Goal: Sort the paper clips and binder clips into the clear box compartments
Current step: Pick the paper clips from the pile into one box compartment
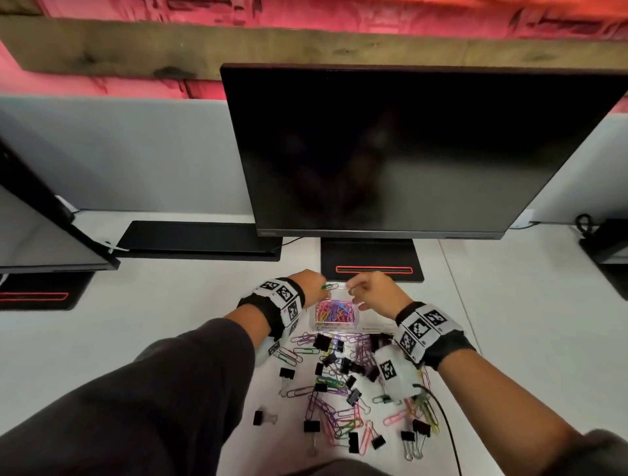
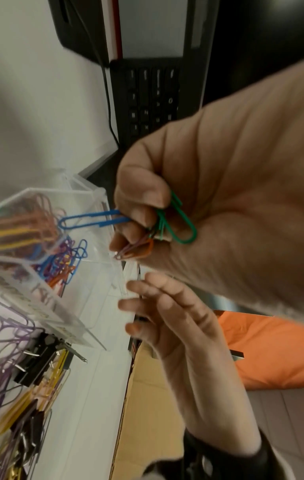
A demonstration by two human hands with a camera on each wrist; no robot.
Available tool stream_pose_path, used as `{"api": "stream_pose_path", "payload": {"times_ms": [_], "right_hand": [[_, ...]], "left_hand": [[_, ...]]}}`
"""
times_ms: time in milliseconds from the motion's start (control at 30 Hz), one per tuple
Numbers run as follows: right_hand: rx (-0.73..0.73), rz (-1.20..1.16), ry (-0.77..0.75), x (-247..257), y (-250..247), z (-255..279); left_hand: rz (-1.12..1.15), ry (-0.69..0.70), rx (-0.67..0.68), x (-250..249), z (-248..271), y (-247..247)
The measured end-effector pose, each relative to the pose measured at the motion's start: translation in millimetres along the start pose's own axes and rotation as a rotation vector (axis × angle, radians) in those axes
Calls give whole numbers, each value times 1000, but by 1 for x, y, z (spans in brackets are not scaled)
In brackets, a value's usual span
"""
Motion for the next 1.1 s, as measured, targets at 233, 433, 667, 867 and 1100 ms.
{"api": "stream_pose_path", "payload": {"times_ms": [233, 433, 667, 867, 1100], "right_hand": [[-26, -81, 32, -53, -21, 58], [-20, -20, 87, -86, -13, 81], [-81, 143, 107, -97, -1, 91], [-126, 319, 273, -117, 6, 95], [-3, 399, 205, -106, 33, 97]], "left_hand": [[-138, 31, 100, -27, -26, -1], [333, 73, 54, -28, -21, -1], [547, 72, -208, -3, 5, 0], [151, -326, -182, 83, 8, 42], [23, -204, -66, 68, 22, 100]]}}
Point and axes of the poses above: each hand's wrist, its own z-axis away from the middle knuckle, its own y-axis out of the palm, x = y × z, the point moved 1 cm from there along -z, towards the middle knuckle, and after that the axes turned 4 degrees about x, right-handed, at the moved point
